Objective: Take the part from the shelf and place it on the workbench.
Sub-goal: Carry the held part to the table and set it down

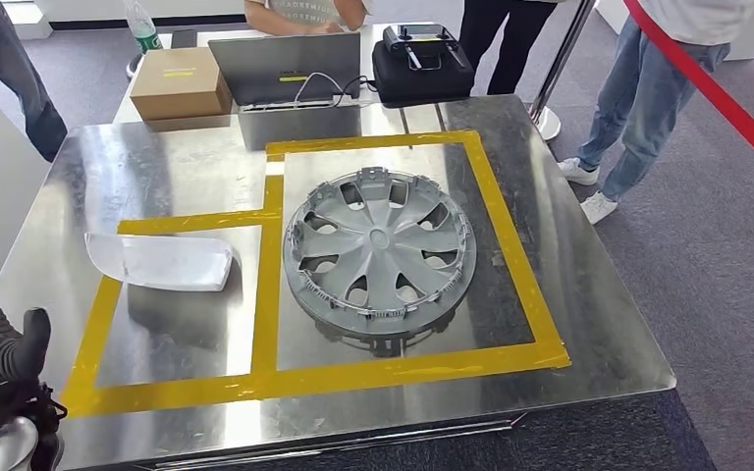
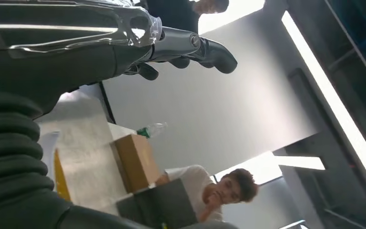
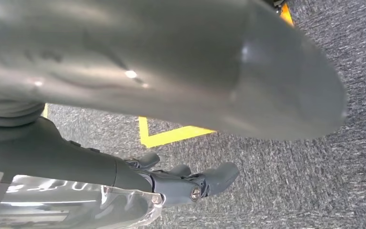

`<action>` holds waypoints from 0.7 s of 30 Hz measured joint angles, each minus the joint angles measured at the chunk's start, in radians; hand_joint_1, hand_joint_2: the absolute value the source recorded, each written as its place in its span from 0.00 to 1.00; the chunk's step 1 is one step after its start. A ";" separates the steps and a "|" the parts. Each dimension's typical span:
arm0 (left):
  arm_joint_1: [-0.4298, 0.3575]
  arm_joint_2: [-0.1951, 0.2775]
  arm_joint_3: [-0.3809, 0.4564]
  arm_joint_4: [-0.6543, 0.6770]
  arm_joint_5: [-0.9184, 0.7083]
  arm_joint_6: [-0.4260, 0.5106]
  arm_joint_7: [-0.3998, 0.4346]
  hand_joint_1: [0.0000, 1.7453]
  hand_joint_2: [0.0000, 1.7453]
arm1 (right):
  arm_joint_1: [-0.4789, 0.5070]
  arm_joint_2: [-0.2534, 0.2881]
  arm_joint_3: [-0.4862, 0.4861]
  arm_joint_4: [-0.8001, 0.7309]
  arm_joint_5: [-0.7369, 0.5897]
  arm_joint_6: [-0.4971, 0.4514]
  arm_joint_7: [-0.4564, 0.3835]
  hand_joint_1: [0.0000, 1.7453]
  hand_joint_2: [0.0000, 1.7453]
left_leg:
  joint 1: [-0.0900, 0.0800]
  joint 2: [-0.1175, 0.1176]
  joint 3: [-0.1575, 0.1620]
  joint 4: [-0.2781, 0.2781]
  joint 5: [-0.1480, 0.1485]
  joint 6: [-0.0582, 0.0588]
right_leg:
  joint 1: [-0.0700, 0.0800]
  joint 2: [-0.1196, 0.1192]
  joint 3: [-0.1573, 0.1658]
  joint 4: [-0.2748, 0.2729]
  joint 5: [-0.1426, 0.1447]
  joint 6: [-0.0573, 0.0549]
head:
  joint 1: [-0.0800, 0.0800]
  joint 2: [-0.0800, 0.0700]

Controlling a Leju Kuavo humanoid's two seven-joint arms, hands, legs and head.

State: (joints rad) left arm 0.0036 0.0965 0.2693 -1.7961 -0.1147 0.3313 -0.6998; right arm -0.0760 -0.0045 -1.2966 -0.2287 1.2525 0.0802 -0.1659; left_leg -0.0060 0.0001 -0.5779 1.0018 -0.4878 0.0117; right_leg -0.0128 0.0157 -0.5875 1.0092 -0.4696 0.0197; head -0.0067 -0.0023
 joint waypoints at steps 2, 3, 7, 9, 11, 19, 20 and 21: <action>0.013 -0.005 -0.004 -0.059 0.028 -0.030 0.000 0.00 0.00 | 0.000 -0.002 0.000 0.000 0.003 0.000 0.000 0.00 0.00 | 0.000 0.000 0.000 0.000 0.000 0.000 | 0.000 0.000 0.000 0.000 0.000 0.000 | 0.000 0.000; 0.018 -0.008 -0.006 -0.084 0.034 -0.041 0.000 0.00 0.00 | 0.000 -0.002 0.000 0.000 0.003 0.000 0.000 0.00 0.00 | -0.001 0.000 0.000 0.000 -0.001 0.000 | 0.000 0.000 0.000 0.000 0.000 0.000 | 0.000 0.000; 0.026 -0.019 -0.007 -0.149 0.035 -0.069 0.000 0.00 0.00 | -0.001 -0.002 0.000 0.000 0.006 0.000 0.000 0.00 0.00 | -0.003 -0.001 0.002 0.001 -0.004 0.003 | -0.003 0.000 0.004 -0.001 -0.001 0.003 | 0.000 0.000; 0.029 -0.024 -0.006 -0.165 0.035 -0.085 0.000 0.00 0.00 | -0.001 -0.001 0.001 0.000 0.008 0.000 0.000 0.00 0.00 | -0.005 -0.001 0.004 0.002 -0.005 0.005 | -0.004 0.000 0.006 -0.001 -0.001 0.004 | 0.000 0.000; 0.032 -0.029 -0.005 -0.175 0.037 -0.106 0.000 0.00 0.00 | -0.001 -0.001 0.002 0.000 0.010 0.001 0.000 0.00 0.00 | -0.007 -0.001 0.006 0.003 -0.008 0.009 | -0.006 0.000 0.009 -0.002 -0.003 0.007 | 0.000 0.000; 0.041 -0.048 0.005 -0.182 0.039 -0.180 0.000 0.00 0.00 | 0.000 -0.002 0.003 0.000 0.016 0.001 0.000 0.00 0.00 | 0.000 0.008 0.010 -0.014 0.014 0.034 | -0.012 -0.004 -0.053 0.173 -0.121 0.027 | 0.002 0.000; 0.044 -0.050 0.005 -0.180 0.039 -0.188 0.000 0.00 0.00 | 0.000 -0.002 0.003 0.000 0.017 0.001 0.000 0.00 0.00 | 0.000 0.009 0.008 -0.014 0.015 0.034 | -0.012 -0.004 -0.076 0.238 -0.150 0.029 | 0.002 0.000; 0.047 -0.052 0.005 -0.177 0.038 -0.195 0.000 0.00 0.00 | 0.001 -0.002 0.003 0.000 0.017 0.001 0.002 0.00 0.00 | 0.000 0.010 0.006 -0.013 0.017 0.033 | -0.012 -0.004 -0.087 0.277 -0.162 0.030 | 0.002 0.000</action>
State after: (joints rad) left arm 0.0509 0.0443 0.2744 -1.9727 -0.0770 0.1364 -0.7000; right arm -0.0752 -0.0070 -1.2939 -0.2285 1.2696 0.0815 -0.1642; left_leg -0.0062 0.0104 -0.5719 0.9885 -0.4706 0.0445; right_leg -0.0253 0.0115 -0.6749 1.2866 -0.6315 0.0502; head -0.0050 -0.0024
